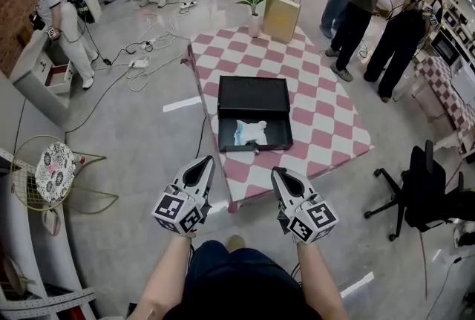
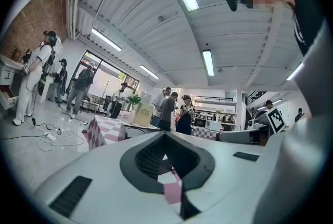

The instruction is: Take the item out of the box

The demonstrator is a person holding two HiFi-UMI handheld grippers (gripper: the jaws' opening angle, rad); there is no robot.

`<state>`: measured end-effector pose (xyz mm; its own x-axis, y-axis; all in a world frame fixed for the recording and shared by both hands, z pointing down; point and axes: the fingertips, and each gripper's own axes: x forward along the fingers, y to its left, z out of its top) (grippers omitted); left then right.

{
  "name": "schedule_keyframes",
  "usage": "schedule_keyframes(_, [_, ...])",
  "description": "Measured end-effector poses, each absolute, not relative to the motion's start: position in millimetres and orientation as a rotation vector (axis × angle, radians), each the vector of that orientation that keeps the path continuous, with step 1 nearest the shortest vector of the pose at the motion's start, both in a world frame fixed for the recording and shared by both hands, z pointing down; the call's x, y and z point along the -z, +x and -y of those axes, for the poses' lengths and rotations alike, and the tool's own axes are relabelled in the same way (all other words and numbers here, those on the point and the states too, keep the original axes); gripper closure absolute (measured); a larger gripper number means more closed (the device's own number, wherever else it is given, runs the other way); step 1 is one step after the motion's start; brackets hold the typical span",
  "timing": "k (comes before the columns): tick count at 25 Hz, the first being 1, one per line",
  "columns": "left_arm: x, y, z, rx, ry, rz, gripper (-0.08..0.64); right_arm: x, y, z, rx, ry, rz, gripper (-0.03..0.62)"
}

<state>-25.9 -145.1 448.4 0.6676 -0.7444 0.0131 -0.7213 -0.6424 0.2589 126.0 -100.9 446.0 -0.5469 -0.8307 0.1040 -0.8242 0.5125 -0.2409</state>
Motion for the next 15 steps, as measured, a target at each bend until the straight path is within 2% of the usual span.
schedule_keyframes(15, [-458, -12, 172, 0.100, 2.646, 1.160, 0.558, -458, 126, 133, 0.454, -1.437, -2.729, 0.588])
